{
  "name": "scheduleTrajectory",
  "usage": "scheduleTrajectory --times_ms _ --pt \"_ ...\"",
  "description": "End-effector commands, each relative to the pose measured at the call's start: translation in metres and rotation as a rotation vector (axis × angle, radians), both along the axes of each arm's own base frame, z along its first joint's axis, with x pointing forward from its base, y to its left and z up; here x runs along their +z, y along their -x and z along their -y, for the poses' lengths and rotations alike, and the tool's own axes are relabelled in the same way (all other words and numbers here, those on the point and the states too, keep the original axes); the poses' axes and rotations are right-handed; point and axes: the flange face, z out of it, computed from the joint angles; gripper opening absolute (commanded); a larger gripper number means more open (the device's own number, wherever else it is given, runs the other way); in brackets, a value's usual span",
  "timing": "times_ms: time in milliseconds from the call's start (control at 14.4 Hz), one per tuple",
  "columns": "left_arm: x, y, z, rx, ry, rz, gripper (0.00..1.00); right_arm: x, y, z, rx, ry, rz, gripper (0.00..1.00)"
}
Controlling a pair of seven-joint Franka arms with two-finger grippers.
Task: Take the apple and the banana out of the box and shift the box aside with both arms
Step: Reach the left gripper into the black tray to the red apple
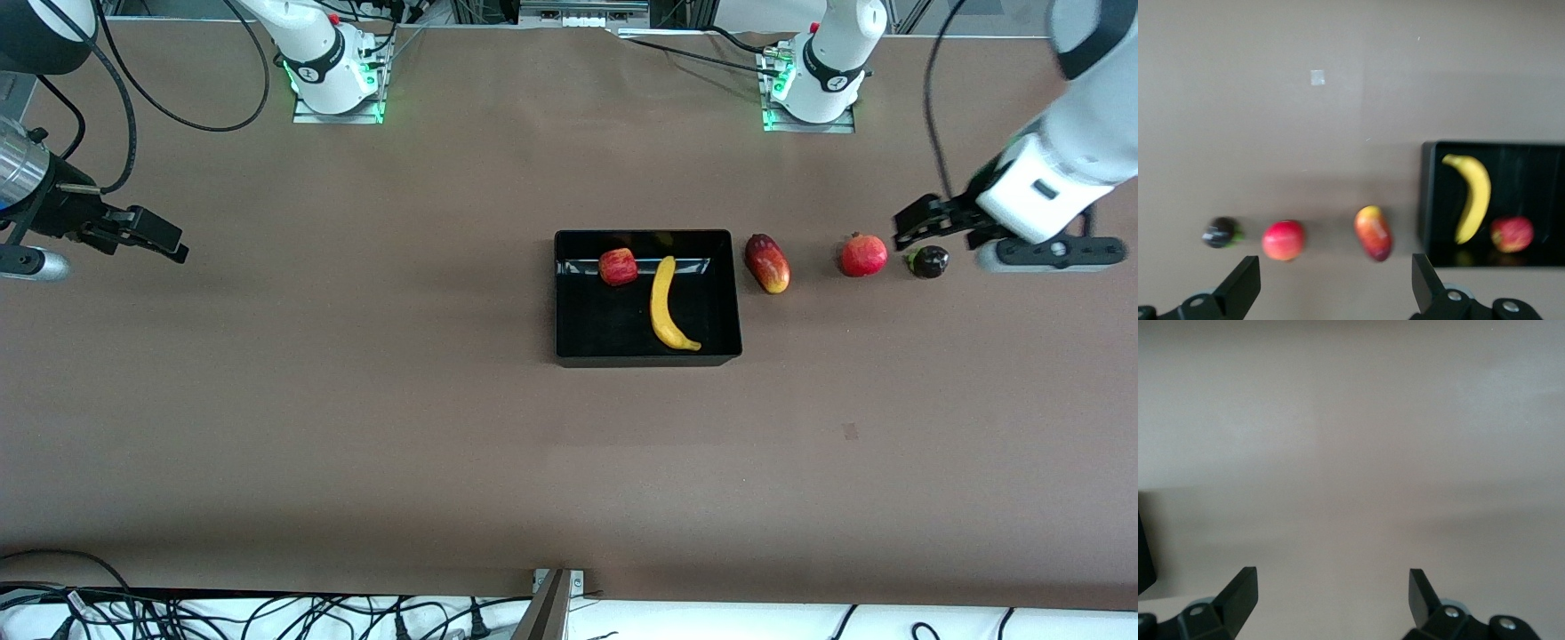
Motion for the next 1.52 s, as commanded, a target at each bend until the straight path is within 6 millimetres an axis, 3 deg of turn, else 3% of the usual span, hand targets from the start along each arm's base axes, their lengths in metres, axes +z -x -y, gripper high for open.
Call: scheduleTrajectory --times_ms 0,277,554,900,1176,1453 --pt "-0.038 -0.007 0.066 0.149 0.004 -0.01 1.0 0.007 0.002 -0.001 0.005 0.011 0.007 1.0" --pt "-0.107 -0.002 0.164 0.252 -0.034 -0.037 1.0 0.007 0.002 -0.001 0.004 0.011 0.007 1.0" --pt "-0.179 0.013 0.232 0.298 -0.087 -0.071 1.0 0.007 0.002 -0.001 0.005 0.011 0.007 1.0" --pt "-0.253 0.034 0.29 0.322 -0.079 -0.093 1.0 0.007 0.002 -0.001 0.004 0.011 0.007 1.0" --pt "-0.31 0.047 0.32 0.336 -0.058 -0.095 1.0 0.007 0.002 -0.001 0.004 0.01 0.007 1.0" --pt "-0.337 0.076 0.335 0.326 -0.04 -0.102 1.0 0.007 0.002 -0.001 0.005 0.01 0.007 1.0"
